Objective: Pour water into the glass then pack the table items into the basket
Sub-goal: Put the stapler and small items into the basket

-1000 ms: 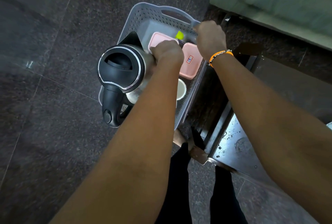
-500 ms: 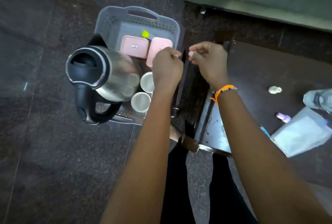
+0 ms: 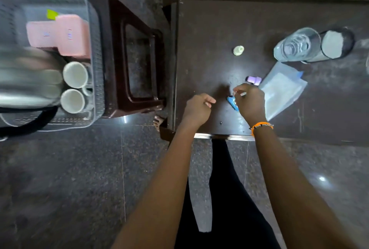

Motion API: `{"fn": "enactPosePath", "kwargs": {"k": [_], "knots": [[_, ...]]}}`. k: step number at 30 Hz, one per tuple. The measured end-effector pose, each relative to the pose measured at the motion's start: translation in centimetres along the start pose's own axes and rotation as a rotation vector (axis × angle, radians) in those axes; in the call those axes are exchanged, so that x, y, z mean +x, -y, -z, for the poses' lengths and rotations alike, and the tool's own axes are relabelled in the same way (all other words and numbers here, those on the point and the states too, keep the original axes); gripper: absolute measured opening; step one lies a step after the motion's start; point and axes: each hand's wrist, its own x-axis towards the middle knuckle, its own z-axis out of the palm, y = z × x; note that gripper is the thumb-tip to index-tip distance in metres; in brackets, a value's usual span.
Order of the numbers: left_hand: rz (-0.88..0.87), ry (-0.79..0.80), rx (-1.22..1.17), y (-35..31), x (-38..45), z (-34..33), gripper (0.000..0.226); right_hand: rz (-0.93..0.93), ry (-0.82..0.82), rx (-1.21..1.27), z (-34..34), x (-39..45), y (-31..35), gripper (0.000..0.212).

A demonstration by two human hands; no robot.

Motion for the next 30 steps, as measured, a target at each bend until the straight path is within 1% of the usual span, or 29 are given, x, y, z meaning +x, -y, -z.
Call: {"fn": "enactPosePath", "kwargs": {"k": [2,4,6,7,10,12,14,16,19,22,25,27,30], "knots": [[0.082,0.114,-0.01,0.0,0.6,-2.7,0.039,0.045,-0.009,-0.059,0.8,0.7,-1.7,0.023],[0.182,0.209,-0.024,0.2,1.2,-5.3,0.046,0.107,0.038,-0.105,1.3,1.6,-3.1,0.028],[0.22,0.272,0.002,0.0,1.8,-7.7,0.055,0.147,0.104,-0.125,1.7,2.8,-4.2,0.03],[0.213,0.277,0.021,-0.1,2.1,-8.8,0.055,0.153,0.131,-0.137,1.9,3.4,-4.7,0.03],[0.176,0.178,0.058,-0.6,3.3,-11.2,0.05,0.17,0.226,-0.203,2.1,5.2,-5.5,0.031],[0.146,0.112,0.079,-1.0,3.9,-12.2,0.049,0.193,0.305,-0.289,2.3,6.2,-5.9,0.033],[0.139,0.107,0.078,-1.6,4.4,-12.9,0.048,0.205,0.36,-0.375,2.5,6.9,-6.3,0.034],[0.142,0.101,0.113,-2.2,4.9,-13.5,0.046,0.21,0.372,-0.417,2.7,7.5,-6.4,0.035],[0.136,0.035,0.14,-2.9,5.8,-13.8,0.044,0.243,0.355,-0.441,2.8,7.9,-6.5,0.032],[0.12,-0.099,0.122,-3.3,6.4,-13.5,0.039,0.279,0.326,-0.471,2.7,8.1,-6.6,0.03],[0.095,-0.22,0.083,-3.0,6.7,-12.6,0.034,0.309,0.257,-0.485,2.6,8.2,-6.9,0.035],[0.08,-0.252,0.047,-2.6,6.9,-11.7,0.033,0.309,0.197,-0.435,2.4,8.2,-6.9,0.037],[0.05,-0.268,-0.046,-2.1,6.4,-10.0,0.027,0.285,0.113,-0.239,2.1,7.5,-6.2,0.034]]}}
